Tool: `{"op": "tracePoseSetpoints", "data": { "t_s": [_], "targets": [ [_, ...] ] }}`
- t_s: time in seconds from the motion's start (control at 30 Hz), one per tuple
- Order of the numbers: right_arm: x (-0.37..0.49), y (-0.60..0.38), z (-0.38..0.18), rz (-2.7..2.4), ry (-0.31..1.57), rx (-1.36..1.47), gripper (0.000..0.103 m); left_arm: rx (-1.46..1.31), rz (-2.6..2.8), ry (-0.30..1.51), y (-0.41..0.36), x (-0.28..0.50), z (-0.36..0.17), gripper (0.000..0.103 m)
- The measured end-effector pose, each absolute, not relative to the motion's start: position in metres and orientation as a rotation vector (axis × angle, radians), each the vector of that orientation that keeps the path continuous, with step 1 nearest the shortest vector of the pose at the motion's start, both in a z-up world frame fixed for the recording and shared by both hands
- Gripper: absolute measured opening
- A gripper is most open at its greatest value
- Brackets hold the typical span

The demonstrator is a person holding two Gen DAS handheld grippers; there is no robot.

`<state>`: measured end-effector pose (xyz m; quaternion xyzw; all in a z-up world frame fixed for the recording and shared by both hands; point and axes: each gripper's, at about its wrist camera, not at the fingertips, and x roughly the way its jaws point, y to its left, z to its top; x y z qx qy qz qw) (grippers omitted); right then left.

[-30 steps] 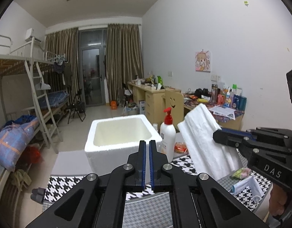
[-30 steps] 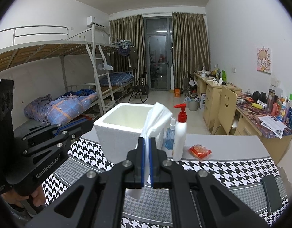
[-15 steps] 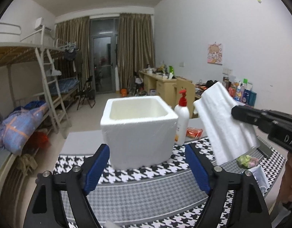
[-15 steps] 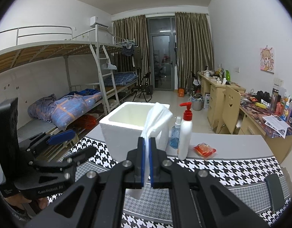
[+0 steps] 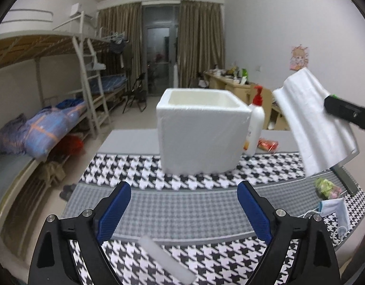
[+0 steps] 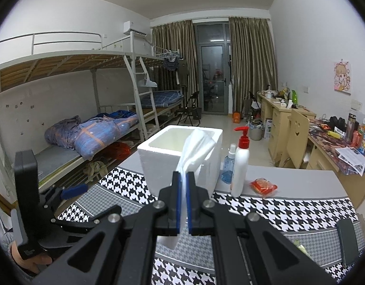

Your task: Organize soft objects

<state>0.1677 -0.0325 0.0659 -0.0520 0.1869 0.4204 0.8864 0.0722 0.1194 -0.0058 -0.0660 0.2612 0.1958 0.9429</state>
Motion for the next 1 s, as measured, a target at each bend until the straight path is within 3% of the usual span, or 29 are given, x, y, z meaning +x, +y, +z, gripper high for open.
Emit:
{"op": "tracePoseSetpoints", "data": {
  "t_s": [0.6,0.77,0.9,1.0],
  "targets": [
    [0.172,-0.04,0.052,0.959,0.423,-0.119,0.006,-0.224,0.638,0.715,0.124,0.064,-0.074,0.09],
    [0.172,-0.043,0.049,0.964,0.432,-0.12,0.006,-0.253,0.677,0.771,0.126,0.064,-0.091,0.075],
    [0.17,-0.045,0.047,0.972,0.436,-0.122,0.006,-0.283,0.679,0.798,0.126,0.062,-0.1,0.075],
    [0.169,-0.045,0.047,0.975,0.436,-0.125,0.006,-0.294,0.668,0.815,0.124,0.064,-0.105,0.067]
  ]
}}
